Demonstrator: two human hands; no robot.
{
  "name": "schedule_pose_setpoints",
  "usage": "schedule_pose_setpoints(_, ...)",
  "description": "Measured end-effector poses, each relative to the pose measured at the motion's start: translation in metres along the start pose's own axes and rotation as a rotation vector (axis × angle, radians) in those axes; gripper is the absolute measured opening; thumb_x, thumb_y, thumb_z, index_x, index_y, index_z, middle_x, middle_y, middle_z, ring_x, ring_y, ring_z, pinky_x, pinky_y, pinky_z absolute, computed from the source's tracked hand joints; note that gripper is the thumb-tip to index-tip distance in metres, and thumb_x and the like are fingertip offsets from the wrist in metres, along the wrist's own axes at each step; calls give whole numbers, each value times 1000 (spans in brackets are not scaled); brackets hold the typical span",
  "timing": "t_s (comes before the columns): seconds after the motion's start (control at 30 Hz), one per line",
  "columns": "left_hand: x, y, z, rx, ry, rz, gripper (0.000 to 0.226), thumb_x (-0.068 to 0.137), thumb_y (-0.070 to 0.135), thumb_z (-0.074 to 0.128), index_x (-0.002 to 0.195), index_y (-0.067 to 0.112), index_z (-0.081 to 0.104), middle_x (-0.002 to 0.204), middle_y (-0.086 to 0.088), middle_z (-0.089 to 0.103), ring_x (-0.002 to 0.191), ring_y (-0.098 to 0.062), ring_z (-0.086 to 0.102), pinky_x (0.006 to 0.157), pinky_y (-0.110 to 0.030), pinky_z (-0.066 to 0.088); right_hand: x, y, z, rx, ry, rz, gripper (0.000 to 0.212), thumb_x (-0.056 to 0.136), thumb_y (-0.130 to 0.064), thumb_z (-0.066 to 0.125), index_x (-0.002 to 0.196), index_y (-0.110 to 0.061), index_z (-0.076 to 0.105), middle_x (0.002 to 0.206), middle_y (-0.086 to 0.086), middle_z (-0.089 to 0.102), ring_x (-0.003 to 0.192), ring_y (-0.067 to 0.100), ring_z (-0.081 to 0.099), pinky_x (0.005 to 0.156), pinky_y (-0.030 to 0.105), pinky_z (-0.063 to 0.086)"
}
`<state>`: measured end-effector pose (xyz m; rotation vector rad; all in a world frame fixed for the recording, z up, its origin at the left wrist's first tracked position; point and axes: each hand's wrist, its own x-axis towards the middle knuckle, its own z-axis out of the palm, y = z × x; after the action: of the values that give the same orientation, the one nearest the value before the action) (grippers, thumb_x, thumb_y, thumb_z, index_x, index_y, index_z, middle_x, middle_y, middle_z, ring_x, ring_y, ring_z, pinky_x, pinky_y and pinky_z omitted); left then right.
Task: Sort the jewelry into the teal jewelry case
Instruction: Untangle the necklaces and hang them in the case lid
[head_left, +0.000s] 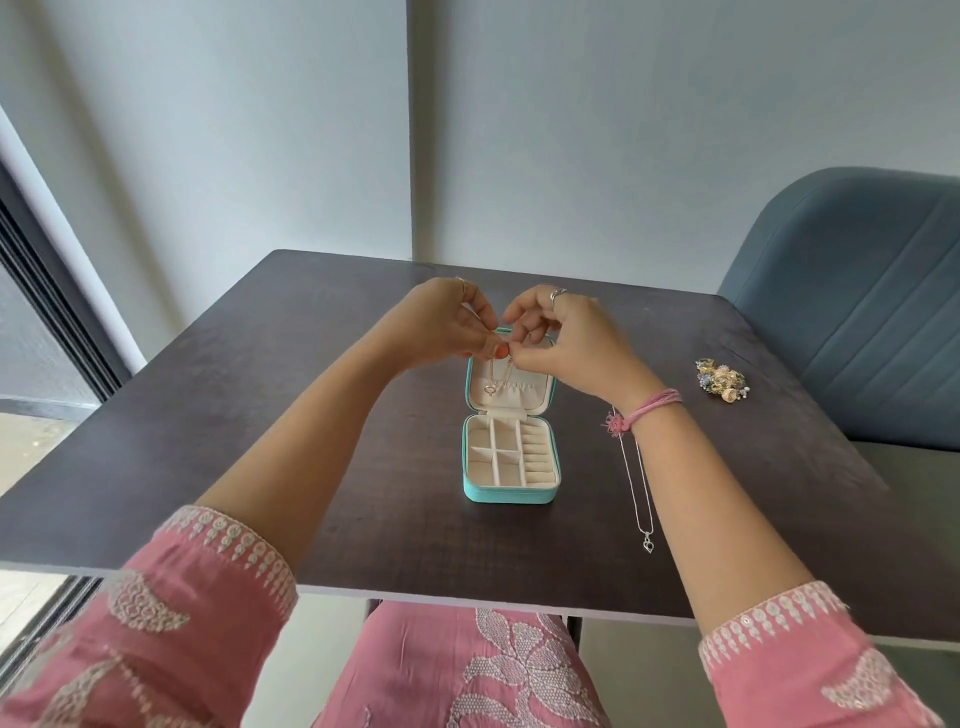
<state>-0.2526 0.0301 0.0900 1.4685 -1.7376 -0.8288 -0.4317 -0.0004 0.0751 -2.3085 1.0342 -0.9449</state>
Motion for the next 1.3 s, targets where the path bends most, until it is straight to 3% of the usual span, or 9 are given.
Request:
schedule_pose_setpoints(0.07, 2, -6, 3, -21, 14, 0, 24, 73, 9, 80, 81, 14, 58, 79, -3, 74, 66, -2, 68, 62, -14, 53, 1, 2, 2, -39, 9, -5, 31, 71, -12, 73, 83, -32, 53, 74, -10, 67, 64, 3, 53, 67, 9, 43)
schedule_pose_setpoints(0.2, 6, -19, 10, -30, 19, 7, 26, 73, 11, 81, 83, 16, 58, 83, -2, 75, 78, -8, 71, 72, -20, 55, 5, 9, 4, -105, -44, -19, 27, 72, -12, 74, 76, -26, 52, 78, -14, 60, 64, 3, 51, 62, 5, 37)
schedule_pose_setpoints(0.33, 9, -31, 13, -28, 6, 14, 25, 75, 7, 78, 88, 17, 60, 86, -1, 75, 85, -9, 71, 87, -28, 54, 9, 10, 5, -154, -95, -22, 28, 75, -10, 71, 83, -23, 48, 76, -1, 65, 65, 11, 54, 61, 8, 38)
schedule_pose_setpoints(0.43, 12, -40, 12, -61, 18, 7, 25, 75, 5, 77, 91, 16, 61, 90, -1, 75, 86, -9, 70, 90, -32, 54, 11, 11, 5, -219, -109, -32, 27, 77, -11, 69, 84, -24, 46, 77, 4, 66, 68, 17, 57, 59, 5, 37)
schedule_pose_setpoints(0.6, 19, -55, 11, -136, 281, -47, 19, 82, 14, 71, 100, 16, 64, 93, 1, 69, 74, -9, 63, 83, -32, 56, 15, 16, 10, -265, -119, -53, 22, 77, -12, 69, 83, -22, 50, 80, 2, 68, 70, 15, 58, 62, 4, 38)
schedule_pose_setpoints(0.7, 21, -61, 15, -173, 370, -100, 25, 85, 11, 62, 107, 22, 59, 110, -2, 63, 83, -12, 60, 81, -32, 54, 17, 20, 13, -278, -121, -66, 23, 77, -14, 70, 81, -23, 50, 79, 0, 69, 68, 15, 58, 64, 7, 40)
schedule_pose_setpoints(0.87, 22, -68, 24, -297, 157, -100, 57, 87, 0, 52, 138, 23, 41, 137, 0, 46, 114, -14, 52, 75, -16, 45, 19, 22, 17, -333, -73, -93, 23, 78, -18, 71, 79, -26, 50, 73, -15, 59, 60, 4, 50, 76, 25, 41)
schedule_pose_setpoints(1.03, 27, -70, 28, -377, 89, -40, 53, 85, 1, 59, 133, 21, 49, 130, -1, 55, 109, -12, 60, 86, -22, 51, 27, 26, 22, -435, 0, -117, 19, 83, -23, 67, 81, -28, 49, 74, -16, 56, 61, -4, 43, 92, 35, 37)
schedule_pose_setpoints(1.3, 30, -70, 29, -391, 78, -9, 32, 84, 4, 68, 115, 9, 63, 101, -4, 71, 89, -6, 68, 78, -16, 53, 30, 29, 33, -557, 70, -119, 12, 84, -28, 65, 81, -25, 54, 77, -8, 66, 72, 16, 58, 88, 36, 36)
